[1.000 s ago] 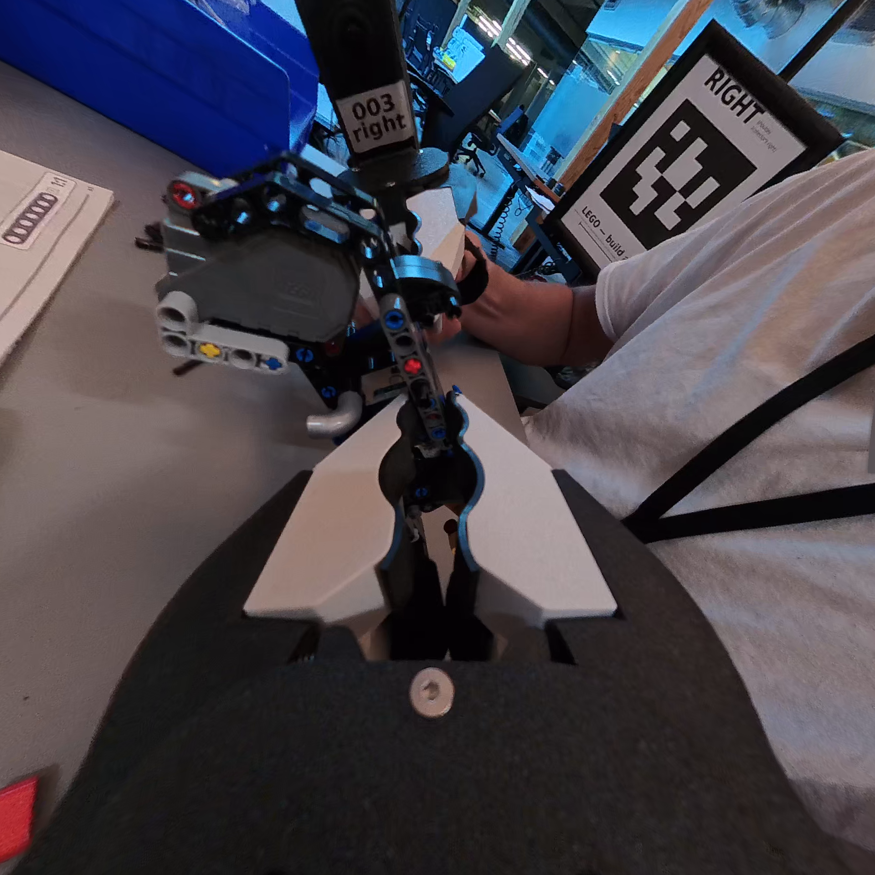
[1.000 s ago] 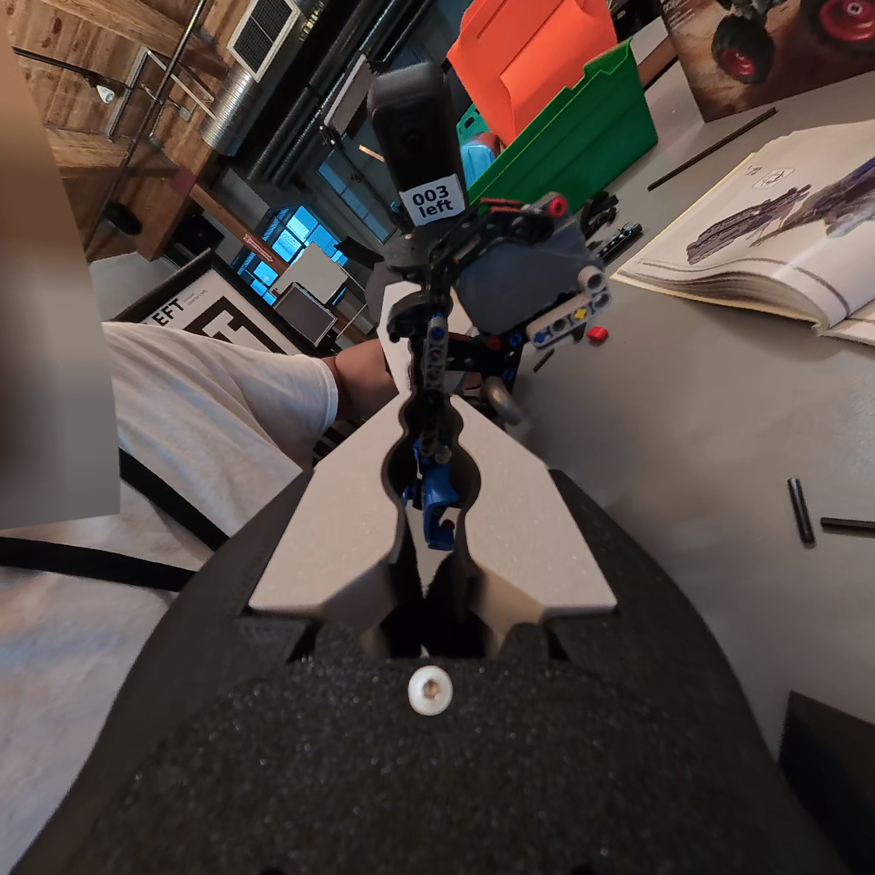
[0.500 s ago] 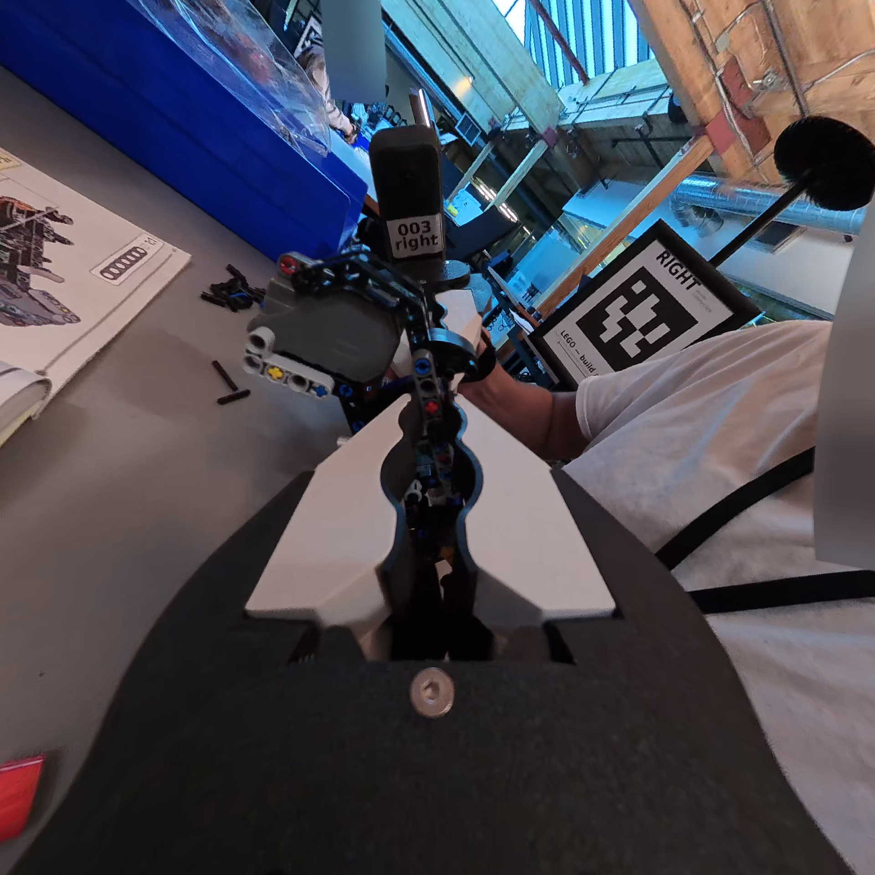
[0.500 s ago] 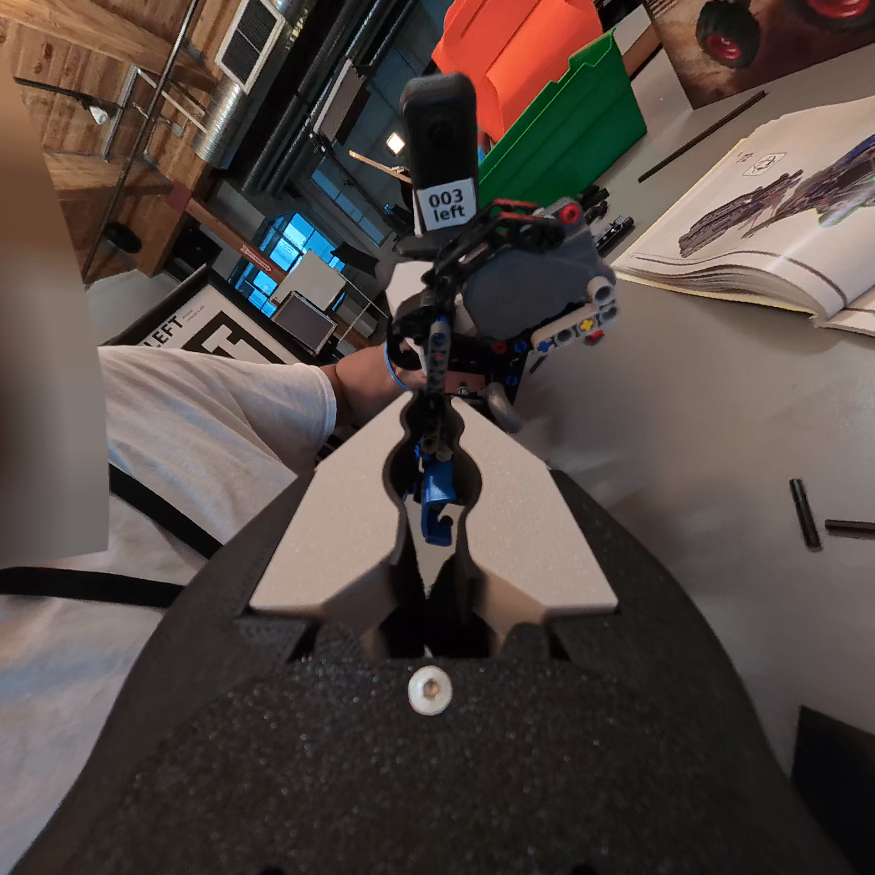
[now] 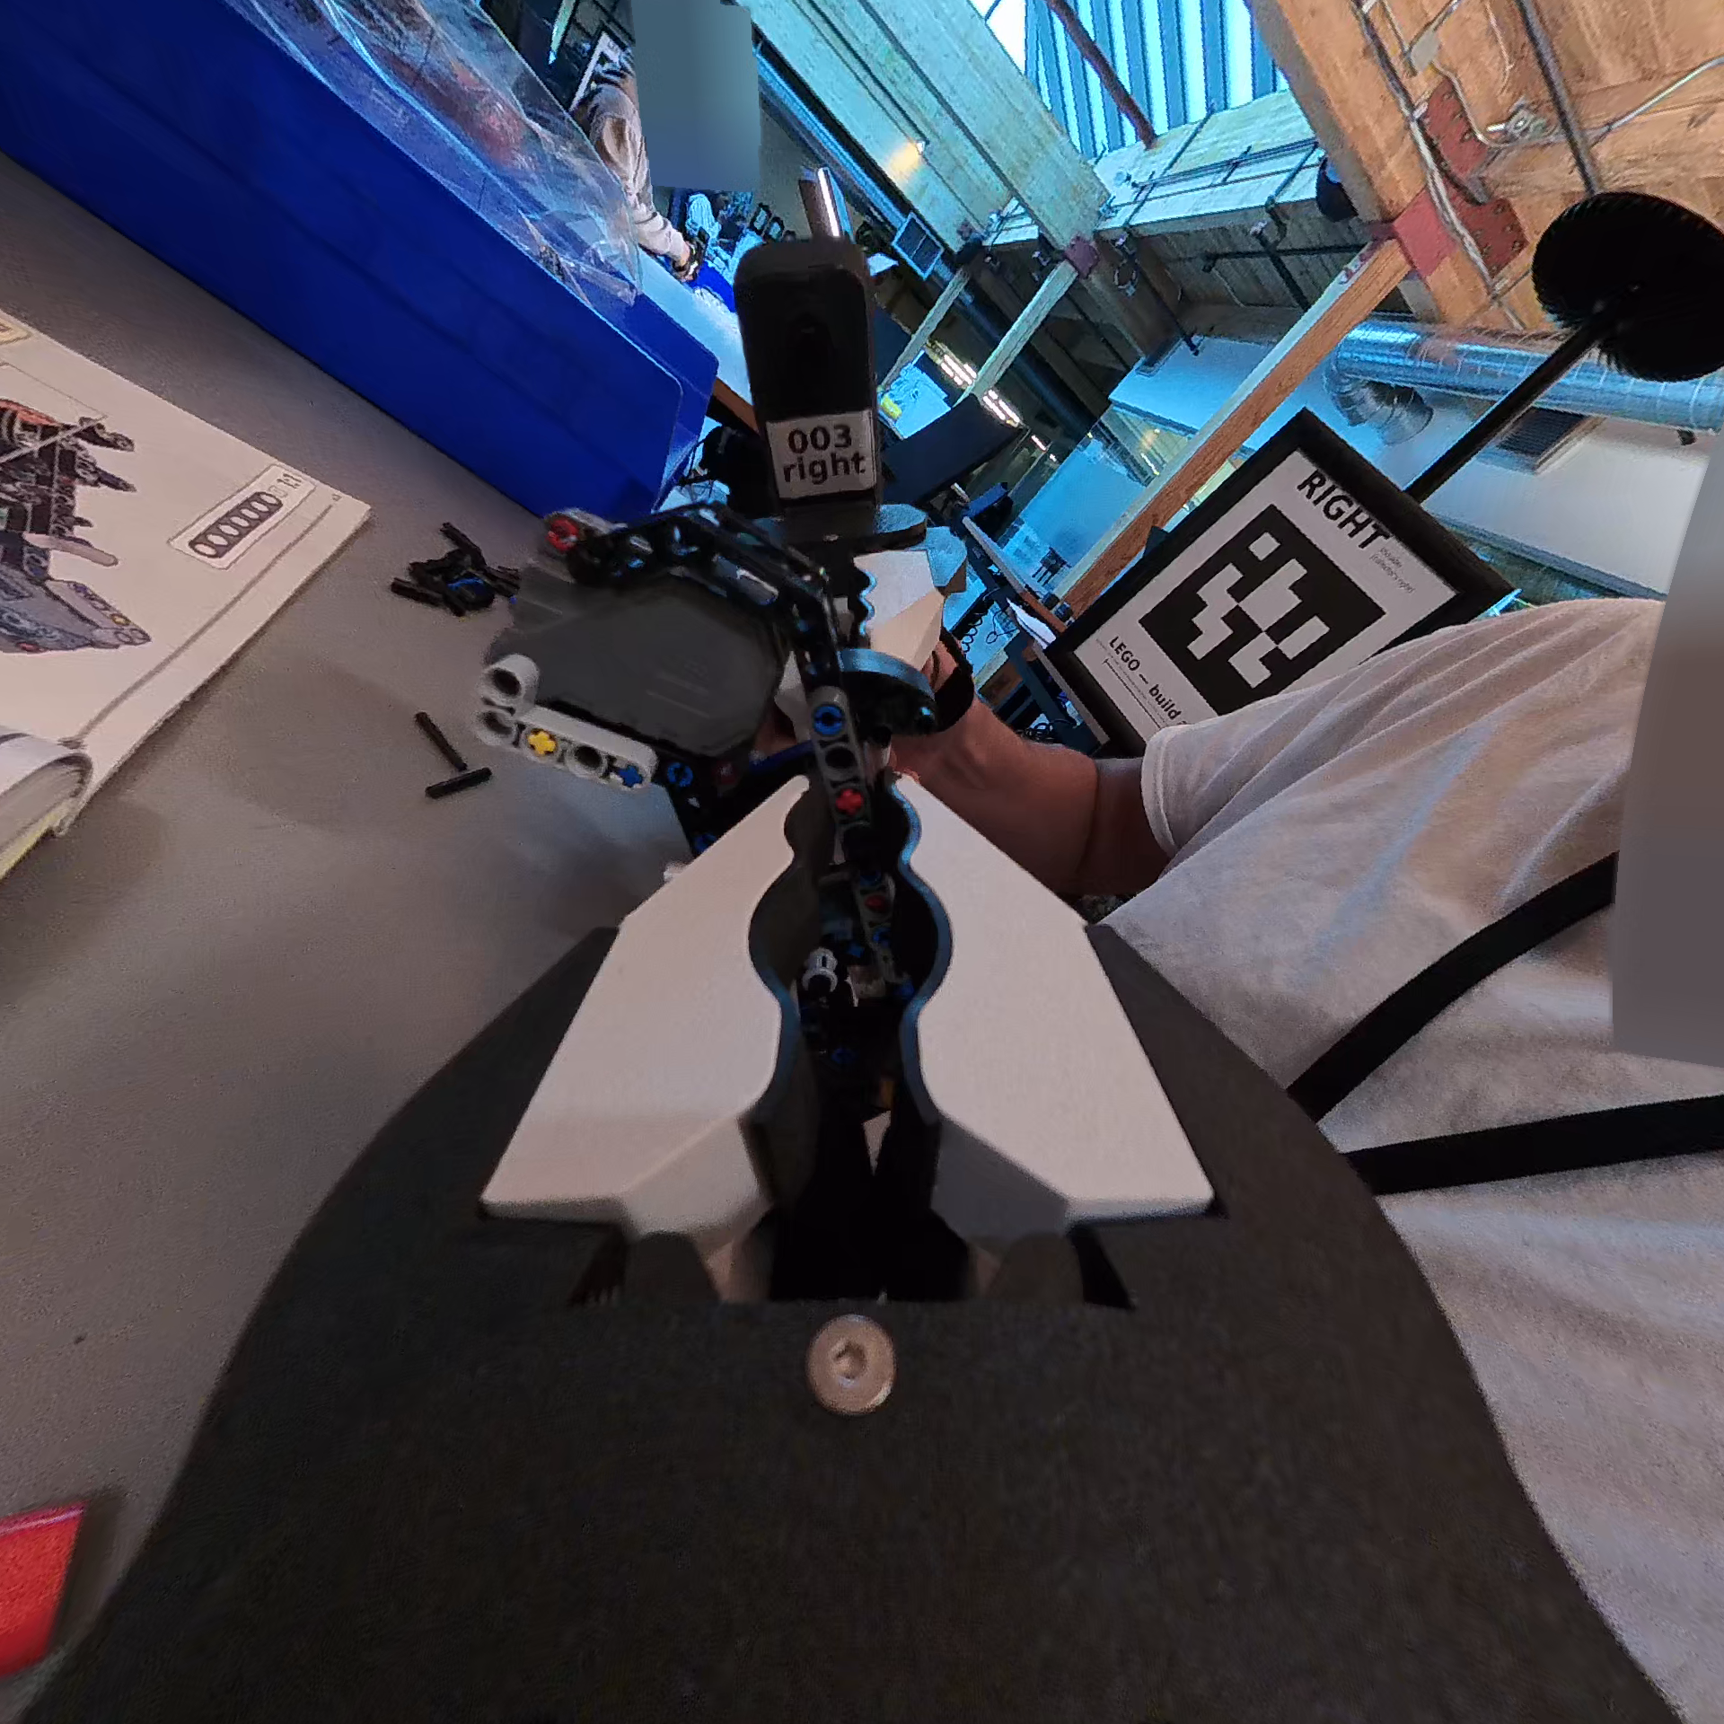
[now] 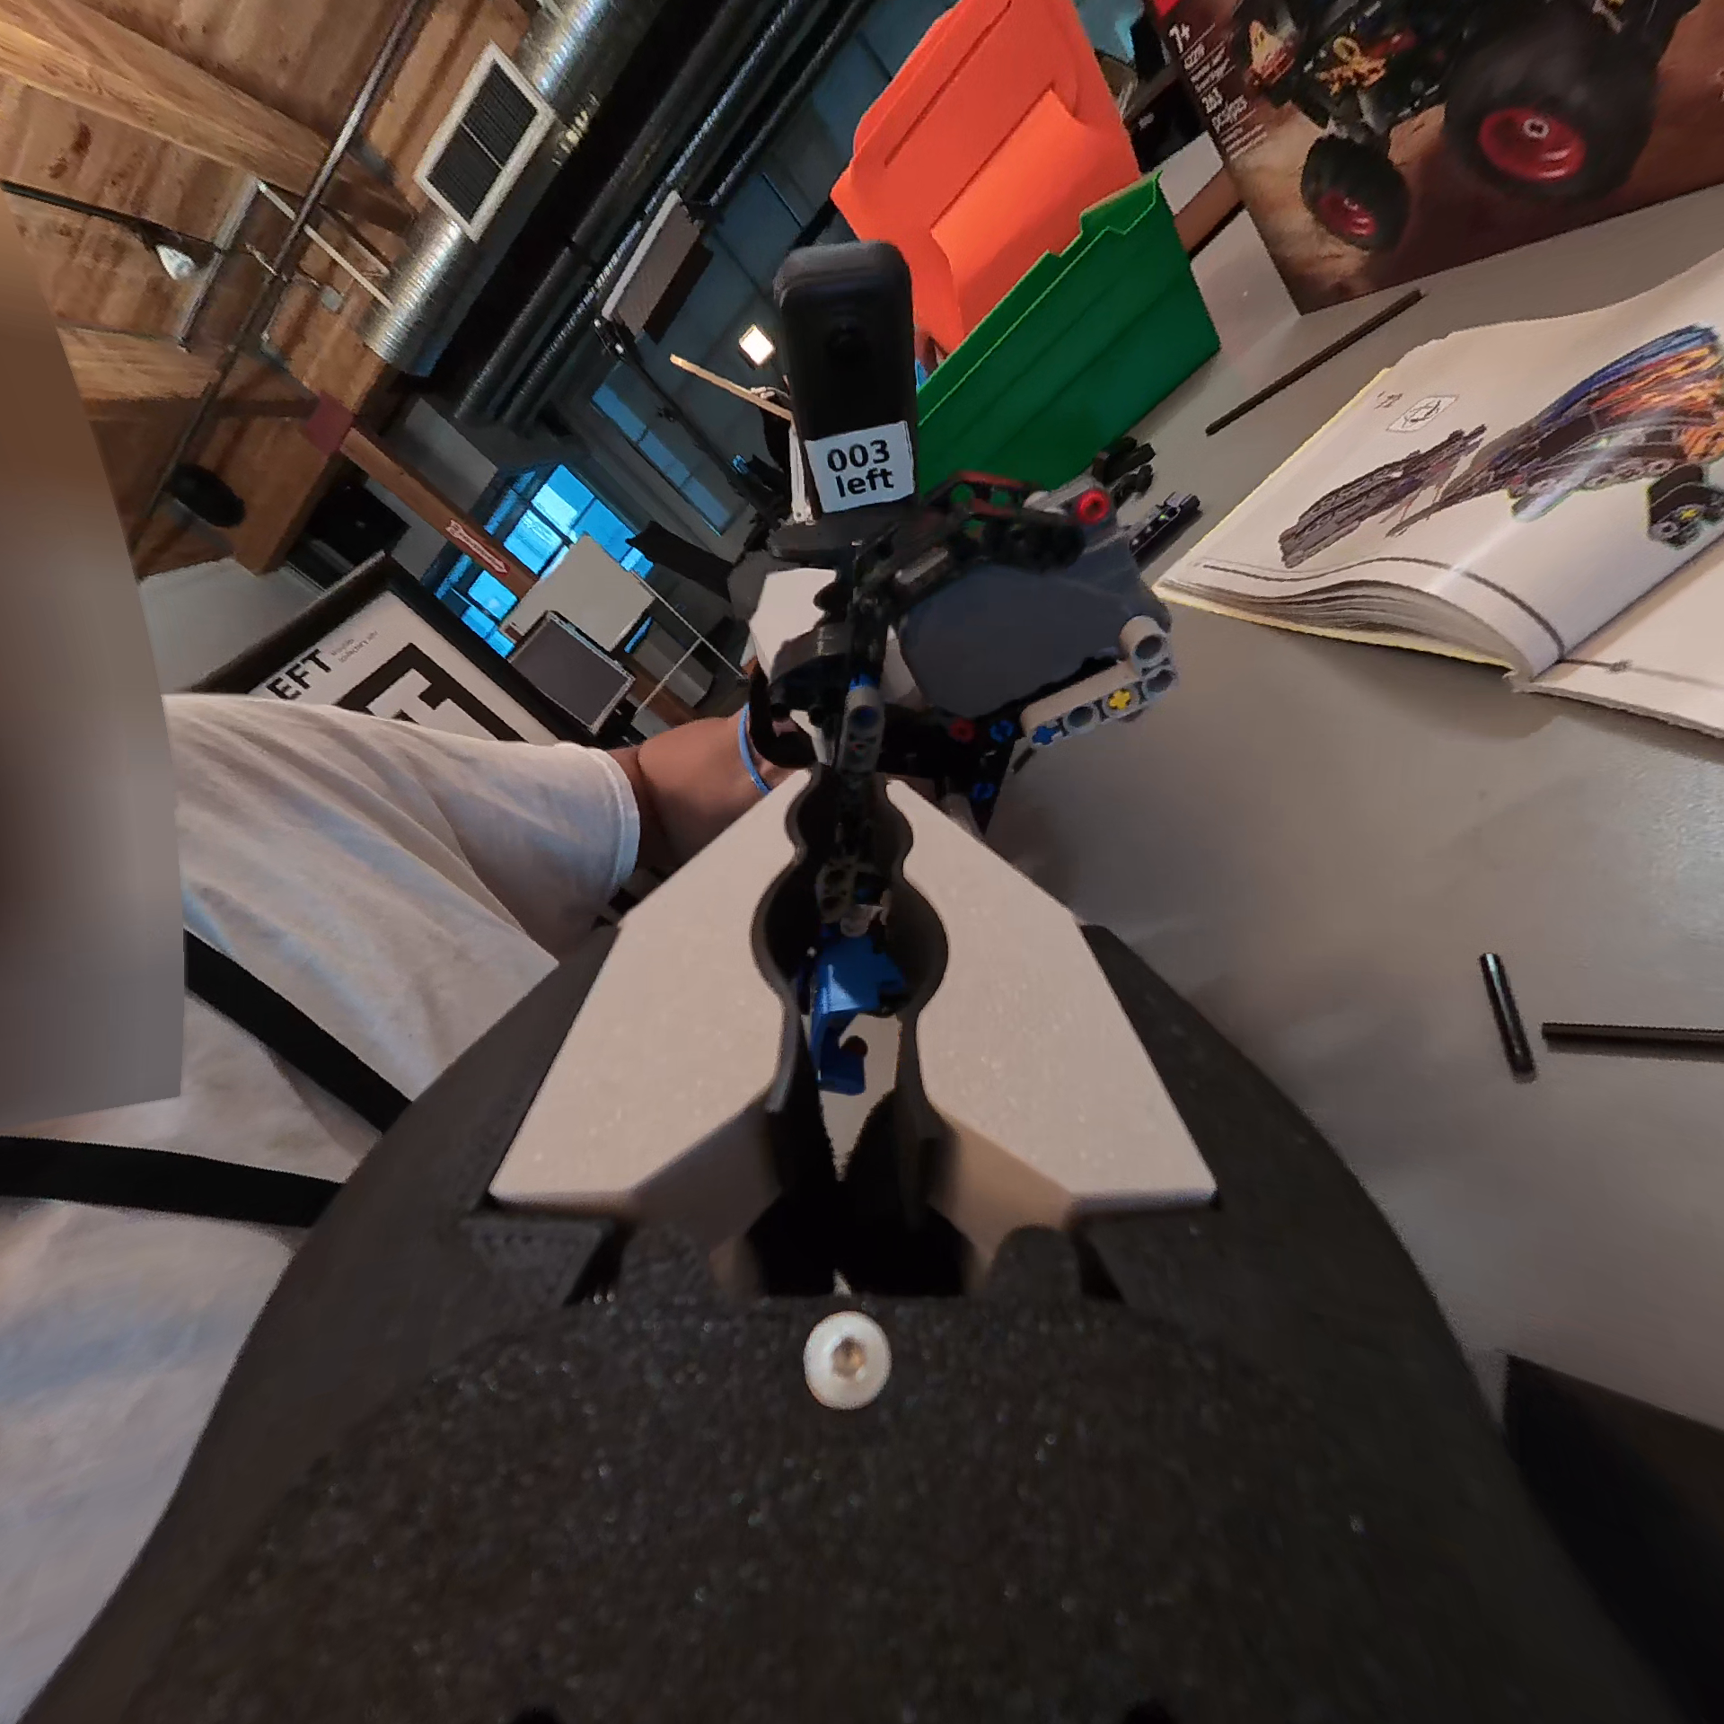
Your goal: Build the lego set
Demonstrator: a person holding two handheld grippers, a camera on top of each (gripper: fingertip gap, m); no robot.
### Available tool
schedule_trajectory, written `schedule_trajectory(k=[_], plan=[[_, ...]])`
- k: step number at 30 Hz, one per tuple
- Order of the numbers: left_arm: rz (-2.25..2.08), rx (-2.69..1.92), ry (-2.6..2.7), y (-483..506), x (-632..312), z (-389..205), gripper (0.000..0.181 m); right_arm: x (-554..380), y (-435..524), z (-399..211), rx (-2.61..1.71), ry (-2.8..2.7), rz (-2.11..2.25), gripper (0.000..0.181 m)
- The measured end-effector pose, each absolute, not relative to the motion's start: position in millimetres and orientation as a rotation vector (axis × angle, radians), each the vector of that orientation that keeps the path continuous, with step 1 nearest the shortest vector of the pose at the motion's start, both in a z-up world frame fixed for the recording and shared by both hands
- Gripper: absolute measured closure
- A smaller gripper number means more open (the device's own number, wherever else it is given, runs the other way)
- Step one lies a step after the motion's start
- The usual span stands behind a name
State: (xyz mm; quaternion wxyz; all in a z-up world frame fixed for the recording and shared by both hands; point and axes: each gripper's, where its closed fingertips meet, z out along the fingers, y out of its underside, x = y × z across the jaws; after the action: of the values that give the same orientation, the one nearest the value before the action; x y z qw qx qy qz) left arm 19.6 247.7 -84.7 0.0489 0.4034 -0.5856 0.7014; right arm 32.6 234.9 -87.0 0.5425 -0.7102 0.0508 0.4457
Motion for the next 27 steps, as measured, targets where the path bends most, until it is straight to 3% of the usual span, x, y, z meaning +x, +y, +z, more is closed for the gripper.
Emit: schedule_trajectory(k=[27], plan=[[2.121, 1.262, -1.75, 240.6, 20.5, -86.4, 0.175, 32.7, 229.8, -89.6, -1.676, 0.128, 1.079, 0.175]])
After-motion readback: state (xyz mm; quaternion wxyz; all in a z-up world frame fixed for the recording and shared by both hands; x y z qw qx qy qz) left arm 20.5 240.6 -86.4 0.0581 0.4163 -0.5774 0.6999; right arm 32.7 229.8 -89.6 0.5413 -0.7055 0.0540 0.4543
